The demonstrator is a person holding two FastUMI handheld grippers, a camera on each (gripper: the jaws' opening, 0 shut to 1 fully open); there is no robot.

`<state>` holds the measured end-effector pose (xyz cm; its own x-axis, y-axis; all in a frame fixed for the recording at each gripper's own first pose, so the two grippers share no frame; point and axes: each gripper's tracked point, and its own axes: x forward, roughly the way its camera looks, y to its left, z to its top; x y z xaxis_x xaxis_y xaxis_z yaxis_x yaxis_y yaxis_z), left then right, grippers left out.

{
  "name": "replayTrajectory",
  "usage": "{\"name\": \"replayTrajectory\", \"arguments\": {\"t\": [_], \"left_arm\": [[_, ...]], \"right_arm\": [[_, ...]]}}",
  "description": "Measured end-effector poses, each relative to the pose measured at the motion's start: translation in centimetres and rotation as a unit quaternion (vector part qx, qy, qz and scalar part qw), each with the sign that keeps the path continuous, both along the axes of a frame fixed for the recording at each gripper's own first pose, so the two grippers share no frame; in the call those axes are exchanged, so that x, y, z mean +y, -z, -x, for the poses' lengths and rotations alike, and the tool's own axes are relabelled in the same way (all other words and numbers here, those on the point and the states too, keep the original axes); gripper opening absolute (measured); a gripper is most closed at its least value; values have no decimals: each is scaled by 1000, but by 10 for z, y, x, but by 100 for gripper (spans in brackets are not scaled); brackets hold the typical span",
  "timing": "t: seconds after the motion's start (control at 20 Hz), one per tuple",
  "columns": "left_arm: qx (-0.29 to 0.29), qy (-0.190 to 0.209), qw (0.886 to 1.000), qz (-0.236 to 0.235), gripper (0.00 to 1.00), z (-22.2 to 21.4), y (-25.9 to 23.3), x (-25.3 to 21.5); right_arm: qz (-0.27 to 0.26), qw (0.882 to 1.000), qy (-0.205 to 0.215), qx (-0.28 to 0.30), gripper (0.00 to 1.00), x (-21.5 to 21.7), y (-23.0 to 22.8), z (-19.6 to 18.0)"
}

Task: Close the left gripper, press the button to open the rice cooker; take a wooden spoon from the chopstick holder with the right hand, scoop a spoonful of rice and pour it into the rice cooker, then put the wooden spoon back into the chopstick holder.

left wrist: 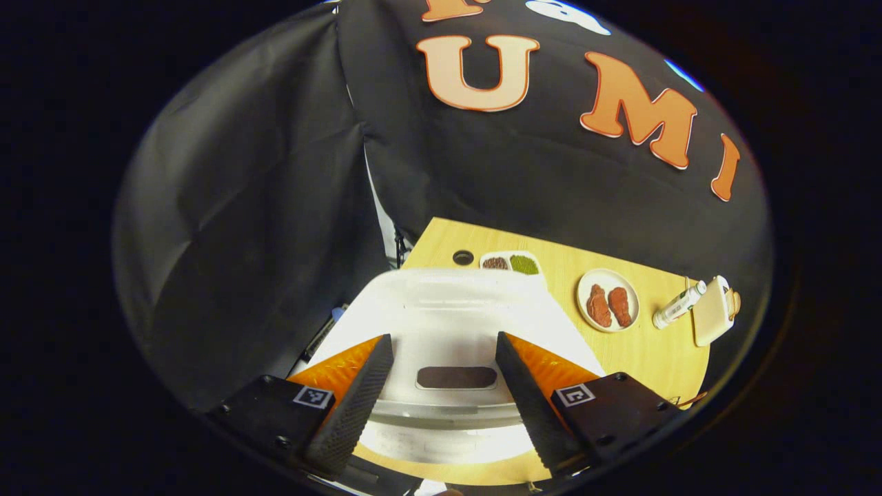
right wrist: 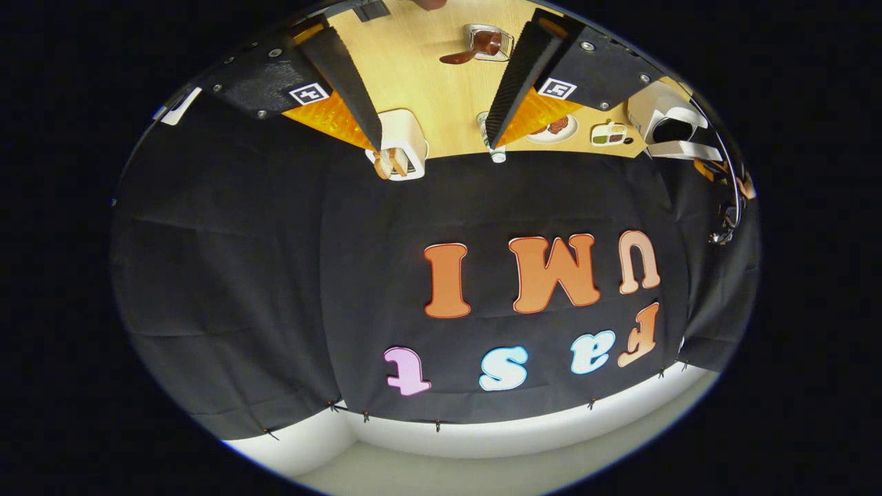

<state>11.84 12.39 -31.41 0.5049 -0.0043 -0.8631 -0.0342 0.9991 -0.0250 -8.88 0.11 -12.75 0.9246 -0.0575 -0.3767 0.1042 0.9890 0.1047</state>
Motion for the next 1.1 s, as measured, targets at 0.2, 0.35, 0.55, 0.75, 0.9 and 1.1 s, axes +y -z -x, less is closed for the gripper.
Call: {"name": "replayTrajectory", "arguments": {"t": [0.2,0.35,0.55,0.75,0.9,1.1], "left_arm": [[80,-13,997,7,100,30,42,-2],[121,-14,992,18,99,43,71,-8],[126,-11,992,14,90,43,69,-9],[110,-22,994,19,95,45,66,-14],[57,0,998,22,96,42,35,-26],[-84,47,995,-2,99,27,-50,-45]], "right_arm": [[-4,1000,-10,1,94,3,9,-4],[-8,1000,-16,11,94,6,19,-3],[-9,1000,-13,13,94,3,21,-2],[-2,1000,-16,7,94,4,15,-5],[3,1000,-27,-4,94,11,2,-14],[-1,999,-47,-26,94,29,-18,-31]]}}
